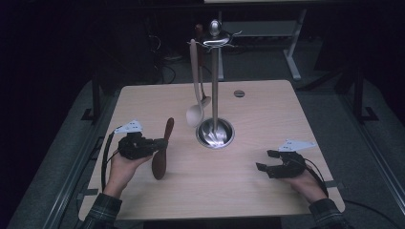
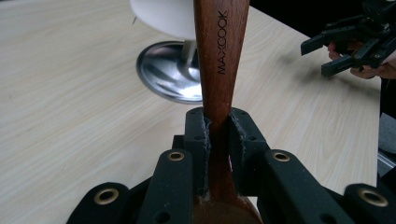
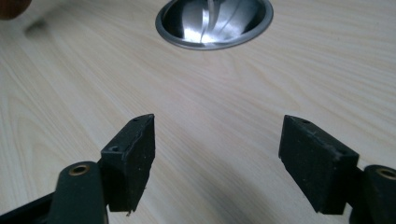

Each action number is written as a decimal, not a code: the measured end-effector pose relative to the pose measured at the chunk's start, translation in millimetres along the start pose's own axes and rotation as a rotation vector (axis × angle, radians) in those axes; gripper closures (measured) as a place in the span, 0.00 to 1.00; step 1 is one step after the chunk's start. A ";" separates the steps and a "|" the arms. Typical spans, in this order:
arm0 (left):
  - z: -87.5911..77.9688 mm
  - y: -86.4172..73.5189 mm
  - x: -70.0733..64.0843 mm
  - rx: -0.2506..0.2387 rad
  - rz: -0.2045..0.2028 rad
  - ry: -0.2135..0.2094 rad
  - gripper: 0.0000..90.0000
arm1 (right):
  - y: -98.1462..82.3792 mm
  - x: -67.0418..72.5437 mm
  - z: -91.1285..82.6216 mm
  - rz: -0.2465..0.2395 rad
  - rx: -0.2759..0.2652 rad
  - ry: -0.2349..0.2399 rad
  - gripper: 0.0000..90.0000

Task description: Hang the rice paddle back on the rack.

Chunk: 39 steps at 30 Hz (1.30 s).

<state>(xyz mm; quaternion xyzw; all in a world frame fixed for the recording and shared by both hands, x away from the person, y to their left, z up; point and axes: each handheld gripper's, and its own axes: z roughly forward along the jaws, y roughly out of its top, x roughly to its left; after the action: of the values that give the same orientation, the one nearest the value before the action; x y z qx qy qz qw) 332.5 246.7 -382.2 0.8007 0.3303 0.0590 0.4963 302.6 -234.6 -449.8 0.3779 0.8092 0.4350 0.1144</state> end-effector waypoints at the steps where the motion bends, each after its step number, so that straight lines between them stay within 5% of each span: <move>1: 0.7 1.3 -2.4 -0.004 0.003 -0.002 0.87 | 1.2 1.5 -0.3 0.004 -0.003 0.002 0.31; 20: 34.9 22.7 -48.7 -0.066 0.070 -0.010 0.87 | 46.1 33.1 -0.5 0.007 -0.090 0.047 0.39; 33: 60.2 28.2 -67.5 -0.068 0.074 -0.001 0.87 | 92.0 59.6 9.7 0.056 -0.202 0.183 0.47; 39: 68.5 31.0 -75.1 -0.068 0.083 -0.001 0.87 | 107.6 73.7 18.5 0.029 -0.228 0.204 0.49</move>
<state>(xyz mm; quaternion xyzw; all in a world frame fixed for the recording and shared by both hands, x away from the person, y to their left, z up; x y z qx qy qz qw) 317.7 141.9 -373.0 0.7963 0.2945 0.0903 0.5205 316.5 -134.7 -365.2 0.3278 0.7565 0.5619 0.0675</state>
